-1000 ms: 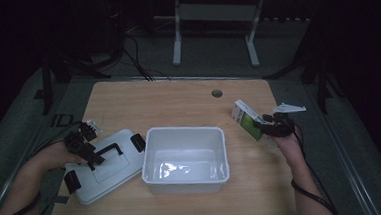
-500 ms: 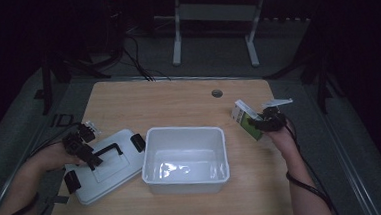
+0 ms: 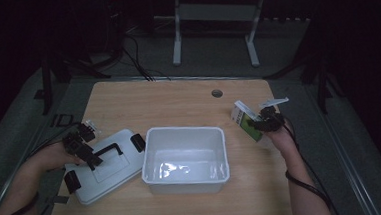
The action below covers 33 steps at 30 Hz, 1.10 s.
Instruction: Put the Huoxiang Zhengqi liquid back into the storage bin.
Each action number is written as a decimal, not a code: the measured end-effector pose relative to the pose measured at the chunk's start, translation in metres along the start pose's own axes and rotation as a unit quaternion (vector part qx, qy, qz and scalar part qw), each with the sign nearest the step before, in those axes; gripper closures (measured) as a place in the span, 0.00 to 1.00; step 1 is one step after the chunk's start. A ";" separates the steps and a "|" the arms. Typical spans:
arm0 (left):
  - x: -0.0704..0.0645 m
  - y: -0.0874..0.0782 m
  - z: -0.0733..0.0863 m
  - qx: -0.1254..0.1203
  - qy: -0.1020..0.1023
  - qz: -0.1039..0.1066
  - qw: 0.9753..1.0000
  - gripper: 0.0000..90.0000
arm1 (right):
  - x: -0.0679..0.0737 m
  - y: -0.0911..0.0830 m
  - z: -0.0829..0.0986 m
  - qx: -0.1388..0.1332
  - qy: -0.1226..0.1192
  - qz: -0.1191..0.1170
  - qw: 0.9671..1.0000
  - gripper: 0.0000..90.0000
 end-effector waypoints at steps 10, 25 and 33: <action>-0.005 -0.001 -0.004 -0.002 0.008 0.000 1.000 0.36 | 0.001 -0.018 -0.002 -0.007 0.004 -0.014 1.000 0.71; -0.011 -0.005 -0.004 0.004 0.009 0.001 1.000 0.36 | 0.021 -0.066 -0.003 -0.032 -0.006 -0.046 0.998 0.71; -0.013 -0.003 -0.004 0.009 0.013 0.002 1.000 0.36 | 0.043 -0.104 -0.023 -0.063 -0.031 -0.073 0.995 0.71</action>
Point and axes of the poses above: each handheld gripper's, and its own axes: y roughly forward along the jaws, z roughly out of its underside, x roughly to its left, the point moved 8 cm from there along y, roughly forward along the jaws, and after that the axes turned 12 degrees about z, right-handed, at the moved point
